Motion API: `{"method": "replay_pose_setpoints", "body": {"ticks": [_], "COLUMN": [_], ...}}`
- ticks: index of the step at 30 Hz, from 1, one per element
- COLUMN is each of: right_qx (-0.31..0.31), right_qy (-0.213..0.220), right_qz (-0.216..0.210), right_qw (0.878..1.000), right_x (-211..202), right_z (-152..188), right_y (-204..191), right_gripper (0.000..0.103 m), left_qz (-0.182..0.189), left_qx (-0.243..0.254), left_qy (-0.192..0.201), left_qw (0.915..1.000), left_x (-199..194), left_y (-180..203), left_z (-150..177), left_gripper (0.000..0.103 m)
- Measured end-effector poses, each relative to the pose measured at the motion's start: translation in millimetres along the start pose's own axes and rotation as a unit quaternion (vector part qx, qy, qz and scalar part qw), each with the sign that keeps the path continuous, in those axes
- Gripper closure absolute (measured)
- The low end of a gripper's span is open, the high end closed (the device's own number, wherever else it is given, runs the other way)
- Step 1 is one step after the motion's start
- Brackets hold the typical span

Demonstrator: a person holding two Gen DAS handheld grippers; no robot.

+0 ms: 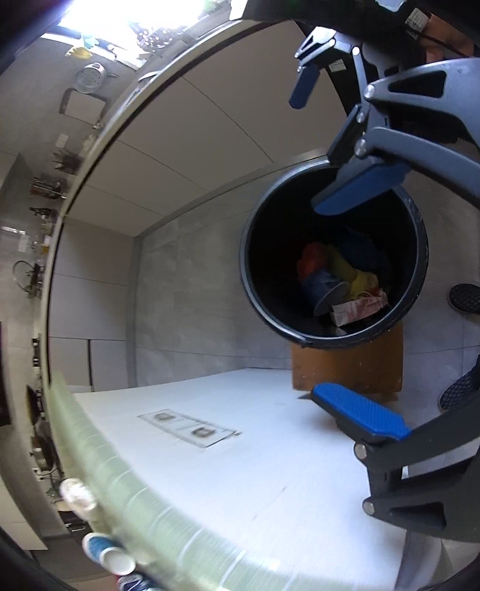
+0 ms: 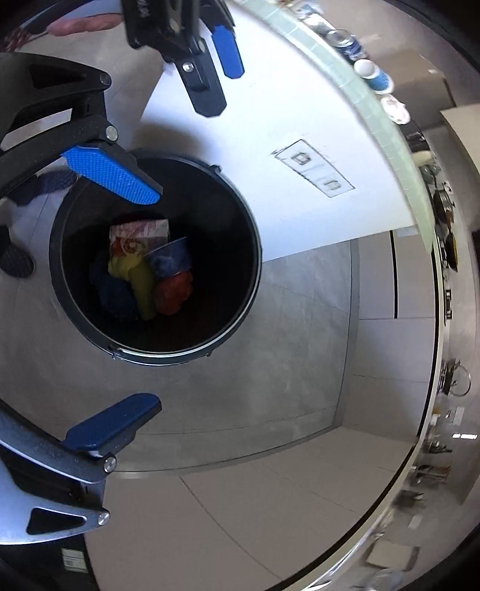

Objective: Collect trash
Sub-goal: 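Move both open tools back toward the cans and milk carton on the island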

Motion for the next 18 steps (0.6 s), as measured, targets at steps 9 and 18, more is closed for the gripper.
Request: {"method": "replay_pose_setpoints", "body": {"ticks": [9,18], "right_qx": [0.021,-0.018], "right_qy": [0.018,0.062], "right_qz": [-0.025,-0.054], "right_qw": [0.999,0.996], "right_x": [-47.8,-96.1], "right_z": [-6.5,-18.7], "right_y": [-16.7,-72.5], "right_gripper": [0.000,0.000], "left_qz": [-0.018,-0.049], "left_qx": [-0.008,-0.075], "left_qy": [0.074,0.113], "left_qw": [0.9970,0.9896], "left_x": [-76.3,-122.1], "left_y": [-22.3,-83.9], "left_z": [-2.6,8.1], "left_gripper": [0.007,0.003]}}
Point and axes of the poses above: each gripper's, at about its wrist camera, not at the fingertips, and x roughly the way its jaws point, y to its right, z to its underside, the point moved 2 cm from there along x, roughly the way its jaws point, and after that the axes turned 14 degrees about -y, right-handed, at the moved point
